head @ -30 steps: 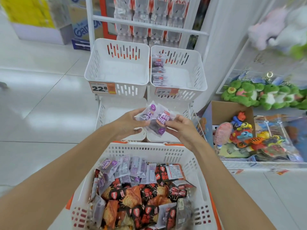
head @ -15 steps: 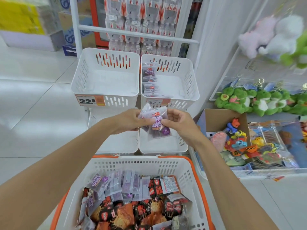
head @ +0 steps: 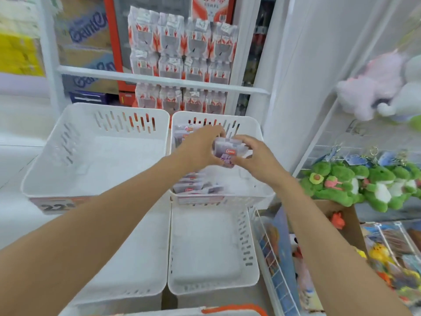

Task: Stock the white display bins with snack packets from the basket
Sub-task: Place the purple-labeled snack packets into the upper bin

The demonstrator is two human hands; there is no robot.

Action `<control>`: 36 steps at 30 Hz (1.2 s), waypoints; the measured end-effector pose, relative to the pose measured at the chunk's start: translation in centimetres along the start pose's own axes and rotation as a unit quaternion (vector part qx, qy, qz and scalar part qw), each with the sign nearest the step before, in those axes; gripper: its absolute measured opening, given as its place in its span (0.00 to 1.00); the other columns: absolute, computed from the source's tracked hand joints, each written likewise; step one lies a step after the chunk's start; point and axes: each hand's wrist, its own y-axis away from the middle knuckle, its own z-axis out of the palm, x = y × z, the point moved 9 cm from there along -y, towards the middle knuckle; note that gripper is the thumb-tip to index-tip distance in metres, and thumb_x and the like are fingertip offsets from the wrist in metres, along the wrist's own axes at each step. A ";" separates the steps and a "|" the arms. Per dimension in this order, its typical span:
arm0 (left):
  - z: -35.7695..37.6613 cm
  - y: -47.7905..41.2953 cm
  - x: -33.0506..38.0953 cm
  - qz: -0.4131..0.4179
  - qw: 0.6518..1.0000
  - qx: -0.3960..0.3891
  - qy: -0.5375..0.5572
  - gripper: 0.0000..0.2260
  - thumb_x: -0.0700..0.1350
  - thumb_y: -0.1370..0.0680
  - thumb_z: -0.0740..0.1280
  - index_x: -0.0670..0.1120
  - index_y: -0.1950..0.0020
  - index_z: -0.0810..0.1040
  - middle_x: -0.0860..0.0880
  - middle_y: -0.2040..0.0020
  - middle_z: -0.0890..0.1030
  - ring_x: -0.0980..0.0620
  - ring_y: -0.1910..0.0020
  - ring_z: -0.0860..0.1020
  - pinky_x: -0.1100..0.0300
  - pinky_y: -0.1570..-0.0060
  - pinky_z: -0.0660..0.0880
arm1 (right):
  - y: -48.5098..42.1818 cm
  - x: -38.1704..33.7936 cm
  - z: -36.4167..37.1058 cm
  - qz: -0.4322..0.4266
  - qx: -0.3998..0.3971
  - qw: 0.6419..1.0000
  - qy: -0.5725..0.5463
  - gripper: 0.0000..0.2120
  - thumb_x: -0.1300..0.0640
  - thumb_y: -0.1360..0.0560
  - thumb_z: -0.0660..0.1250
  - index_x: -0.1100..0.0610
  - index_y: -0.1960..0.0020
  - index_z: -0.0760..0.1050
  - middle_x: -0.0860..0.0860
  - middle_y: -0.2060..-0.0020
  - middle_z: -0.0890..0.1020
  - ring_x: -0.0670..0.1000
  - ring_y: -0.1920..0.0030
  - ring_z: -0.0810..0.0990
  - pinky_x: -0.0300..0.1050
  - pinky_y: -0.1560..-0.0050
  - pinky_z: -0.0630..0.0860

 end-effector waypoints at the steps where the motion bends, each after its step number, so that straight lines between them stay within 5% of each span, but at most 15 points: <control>1: 1.3 -0.4 -1.2 -0.014 1.000 -0.013 -0.011 0.26 0.56 0.36 0.80 0.51 0.45 0.73 0.50 0.49 0.79 0.50 0.52 0.76 0.56 0.52 0.74 | -0.8 1.5 1.0 0.002 -0.010 1.000 0.016 0.20 0.66 0.30 0.74 0.55 0.40 0.76 0.50 0.44 0.79 0.51 0.47 0.77 0.42 0.47 0.73; 6: 5.5 -0.2 -4.7 -0.031 0.993 -0.104 -0.047 0.24 0.52 0.31 0.76 0.51 0.36 0.76 0.50 0.41 0.81 0.48 0.45 0.78 0.57 0.43 0.72 | -1.7 6.4 4.0 0.036 -0.057 0.997 0.038 0.18 0.69 0.31 0.73 0.57 0.44 0.77 0.52 0.49 0.81 0.54 0.49 0.79 0.50 0.45 0.75; 13: 5.6 0.3 -6.6 -0.072 0.982 -0.155 -0.085 0.31 0.67 0.31 0.69 0.57 0.30 0.72 0.54 0.34 0.77 0.50 0.37 0.75 0.52 0.36 0.71 | -0.5 6.2 4.9 0.055 -0.076 0.996 0.006 0.17 0.66 0.28 0.71 0.51 0.42 0.80 0.46 0.49 0.82 0.44 0.56 0.79 0.37 0.52 0.72; 18: 5.4 0.4 -7.1 -0.075 0.984 -0.151 -0.053 0.23 0.55 0.23 0.67 0.51 0.28 0.71 0.49 0.31 0.75 0.48 0.36 0.75 0.54 0.33 0.70 | -1.4 5.2 5.2 0.042 -0.058 0.988 0.136 0.22 0.64 0.27 0.71 0.53 0.35 0.77 0.51 0.49 0.72 0.49 0.52 0.73 0.38 0.46 0.70; 21: 5.7 0.4 -7.1 -0.073 0.983 -0.165 -0.044 0.21 0.51 0.21 0.66 0.51 0.28 0.71 0.50 0.30 0.74 0.48 0.34 0.74 0.53 0.32 0.69 | -0.7 6.5 6.4 0.135 -0.134 0.982 0.011 0.25 0.55 0.29 0.76 0.51 0.33 0.76 0.47 0.47 0.75 0.47 0.49 0.77 0.34 0.49 0.71; 24: 5.9 0.4 -7.5 -0.070 0.983 -0.163 -0.055 0.19 0.49 0.20 0.65 0.51 0.29 0.72 0.50 0.31 0.75 0.49 0.34 0.74 0.53 0.32 0.69 | 0.3 8.4 6.8 0.236 -0.193 0.951 -0.040 0.26 0.46 0.25 0.70 0.45 0.29 0.70 0.46 0.37 0.71 0.49 0.36 0.74 0.44 0.41 0.73; 27: 6.4 0.4 -7.7 -0.066 0.980 -0.178 -0.058 0.16 0.48 0.19 0.64 0.50 0.31 0.75 0.51 0.33 0.77 0.48 0.36 0.75 0.52 0.33 0.70 | 0.1 8.5 7.0 0.231 -0.193 0.950 -0.078 0.28 0.52 0.24 0.71 0.49 0.27 0.67 0.55 0.38 0.76 0.53 0.40 0.79 0.44 0.40 0.77; 32: 6.1 0.5 -7.4 -0.062 0.979 -0.188 -0.045 0.17 0.45 0.19 0.63 0.48 0.30 0.74 0.49 0.32 0.76 0.48 0.36 0.75 0.57 0.34 0.69 | -0.7 8.9 7.8 0.223 -0.179 0.948 -0.141 0.19 0.63 0.27 0.72 0.52 0.38 0.76 0.63 0.43 0.80 0.59 0.40 0.80 0.50 0.34 0.74; 36: 6.4 0.7 -6.9 -0.055 0.974 -0.214 -0.043 0.18 0.46 0.19 0.63 0.48 0.29 0.73 0.49 0.32 0.76 0.48 0.37 0.75 0.58 0.37 0.68 | -0.3 9.0 8.8 0.238 -0.227 0.930 -0.161 0.20 0.59 0.25 0.72 0.50 0.36 0.73 0.60 0.40 0.78 0.54 0.44 0.81 0.43 0.43 0.78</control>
